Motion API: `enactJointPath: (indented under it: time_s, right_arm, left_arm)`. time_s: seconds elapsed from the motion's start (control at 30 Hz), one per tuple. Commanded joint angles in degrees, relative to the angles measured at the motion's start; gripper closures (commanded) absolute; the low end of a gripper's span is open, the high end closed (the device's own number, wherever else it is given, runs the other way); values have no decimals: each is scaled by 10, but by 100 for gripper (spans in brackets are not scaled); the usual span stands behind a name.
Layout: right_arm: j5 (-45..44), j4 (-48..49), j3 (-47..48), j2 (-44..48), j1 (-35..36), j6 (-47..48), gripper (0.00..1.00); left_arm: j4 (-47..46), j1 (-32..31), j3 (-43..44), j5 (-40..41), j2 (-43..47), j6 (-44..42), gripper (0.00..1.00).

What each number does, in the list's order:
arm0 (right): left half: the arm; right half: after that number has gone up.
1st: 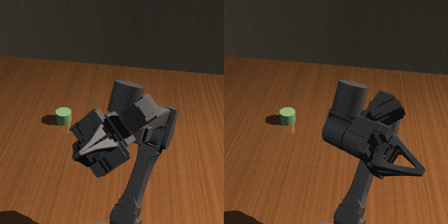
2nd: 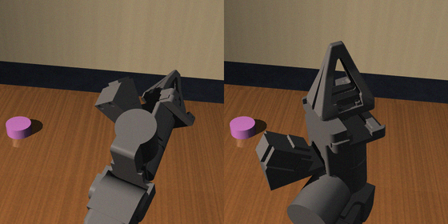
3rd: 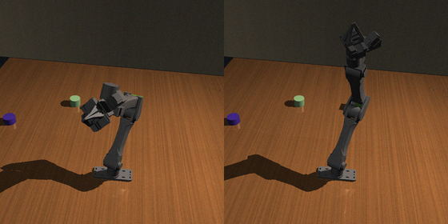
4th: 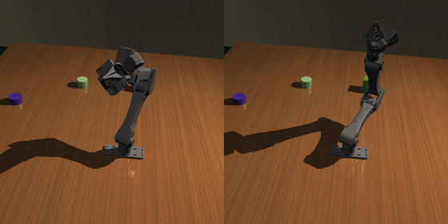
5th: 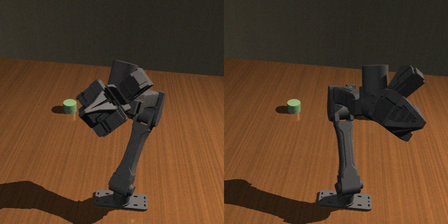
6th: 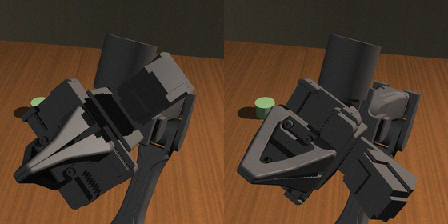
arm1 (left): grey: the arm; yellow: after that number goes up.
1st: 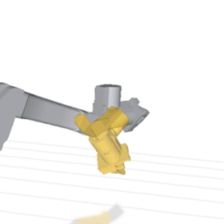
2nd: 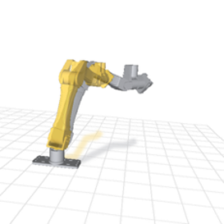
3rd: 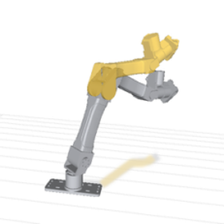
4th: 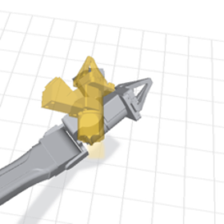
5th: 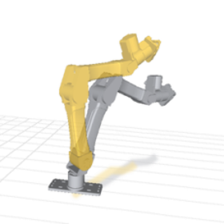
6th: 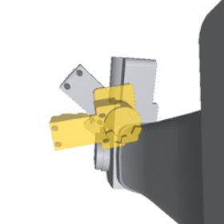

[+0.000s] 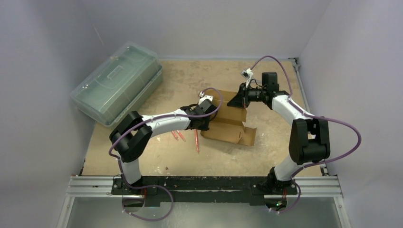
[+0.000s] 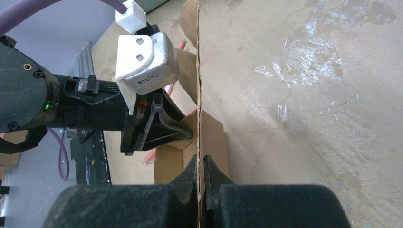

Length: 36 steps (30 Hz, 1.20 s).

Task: Fold the paper box
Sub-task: Fold the paper box at the center of the board.

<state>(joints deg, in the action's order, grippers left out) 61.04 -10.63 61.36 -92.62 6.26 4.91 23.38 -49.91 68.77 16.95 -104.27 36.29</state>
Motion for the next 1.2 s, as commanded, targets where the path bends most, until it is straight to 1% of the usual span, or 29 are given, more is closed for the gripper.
enactJointPath:
  time_s: [0.0, 0.2, 0.4, 0.43, 0.5, 0.53, 0.57, 0.6, 0.63, 0.9, 0.93, 1.0, 1.1, 1.13, 1.17]
  right_arm:
    - [11, 6, -5, 0, -2, -3, 100]
    - [13, 5, -4, -2, -2, -3, 100]
    - [14, 4, -4, -4, -2, -2, 100]
    - [14, 4, -4, -4, -2, -2, 100]
    - [14, 4, -3, -5, -3, -2, 100]
    - [14, 3, -3, -5, -2, -2, 100]
    - [14, 4, -3, -5, -2, -2, 100]
    - [14, 4, -3, -5, -2, -2, 100]
    - [14, 3, -4, -6, -3, -2, 100]
    - [10, 0, -2, -8, -2, 2, 100]
    - [10, -2, -1, -9, -2, 6, 98]
    - [11, -10, 1, -9, -1, 15, 94]
    - [10, -17, 4, -9, -1, 24, 92]
    - [10, -19, 4, -9, -1, 26, 92]
    - [10, -19, 4, -9, -2, 27, 92]
  left_arm:
    - [0, 2, 16, 16, -10, -10, 75]
    - [-9, 2, 20, 8, -15, -8, 69]
    - [-16, 2, 22, 8, -21, -8, 67]
    - [-16, 2, 23, 12, -21, -8, 68]
    - [-10, 1, 27, 22, -23, -7, 75]
    - [-6, 2, 29, 26, -25, -7, 80]
    - [1, 1, 31, 28, -26, -8, 88]
    - [4, 2, 33, 31, -28, -8, 98]
    - [6, 2, 32, 33, -28, -9, 100]
    - [29, -7, 47, 71, -33, -12, 100]
    - [28, -7, 47, 71, -32, -12, 100]
    - [23, -7, 46, 67, -30, -11, 91]
    - [12, -7, 41, 57, -23, -8, 77]
    - [8, -7, 39, 53, -21, -6, 74]
    - [2, -5, 35, 48, -18, -6, 72]
